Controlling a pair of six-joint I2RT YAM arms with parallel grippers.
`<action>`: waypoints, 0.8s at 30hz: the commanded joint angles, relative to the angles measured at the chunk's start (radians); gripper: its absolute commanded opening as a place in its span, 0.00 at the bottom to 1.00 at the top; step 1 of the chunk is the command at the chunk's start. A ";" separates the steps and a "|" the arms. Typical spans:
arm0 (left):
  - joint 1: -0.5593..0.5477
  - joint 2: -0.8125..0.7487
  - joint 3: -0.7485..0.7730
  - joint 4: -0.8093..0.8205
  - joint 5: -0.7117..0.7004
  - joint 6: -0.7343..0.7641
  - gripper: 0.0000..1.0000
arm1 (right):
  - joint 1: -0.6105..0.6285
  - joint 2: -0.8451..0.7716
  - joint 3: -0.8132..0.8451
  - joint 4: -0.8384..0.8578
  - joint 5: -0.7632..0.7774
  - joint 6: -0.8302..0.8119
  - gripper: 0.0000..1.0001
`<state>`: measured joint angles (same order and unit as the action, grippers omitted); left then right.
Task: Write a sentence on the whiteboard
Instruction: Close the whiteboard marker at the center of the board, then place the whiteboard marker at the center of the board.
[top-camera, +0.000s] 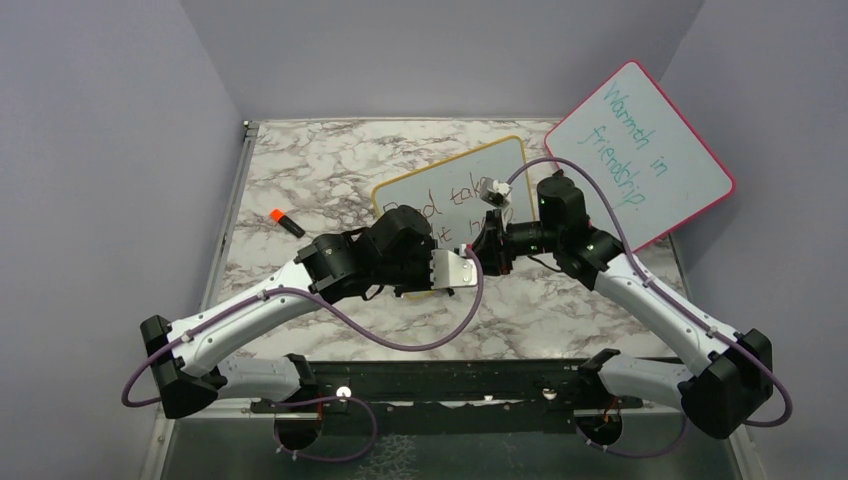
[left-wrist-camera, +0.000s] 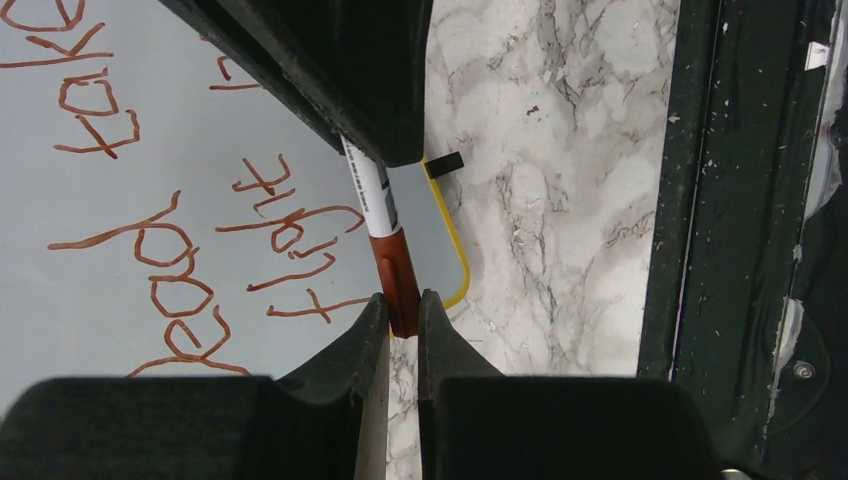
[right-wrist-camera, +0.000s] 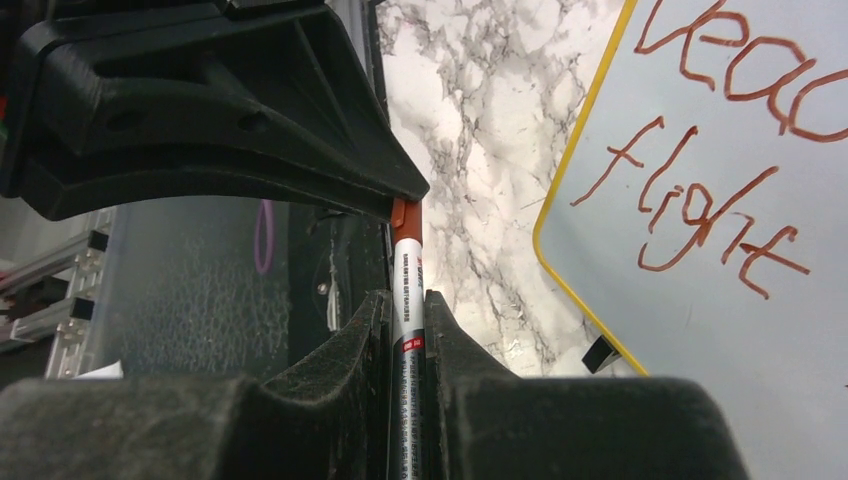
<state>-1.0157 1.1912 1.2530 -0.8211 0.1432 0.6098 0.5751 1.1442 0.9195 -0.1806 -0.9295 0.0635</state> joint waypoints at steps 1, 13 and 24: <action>-0.093 -0.003 0.041 0.291 0.077 -0.004 0.00 | 0.036 0.039 -0.008 0.089 0.013 0.028 0.01; -0.105 -0.107 -0.096 0.331 -0.123 -0.010 0.22 | 0.035 0.004 -0.084 0.038 0.211 0.018 0.00; -0.106 -0.318 -0.364 0.541 -0.576 -0.236 0.74 | 0.035 -0.008 -0.371 0.314 0.319 0.134 0.01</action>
<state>-1.1206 0.9173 0.9981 -0.4519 -0.1757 0.5217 0.6075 1.1362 0.6155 -0.0410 -0.6632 0.1425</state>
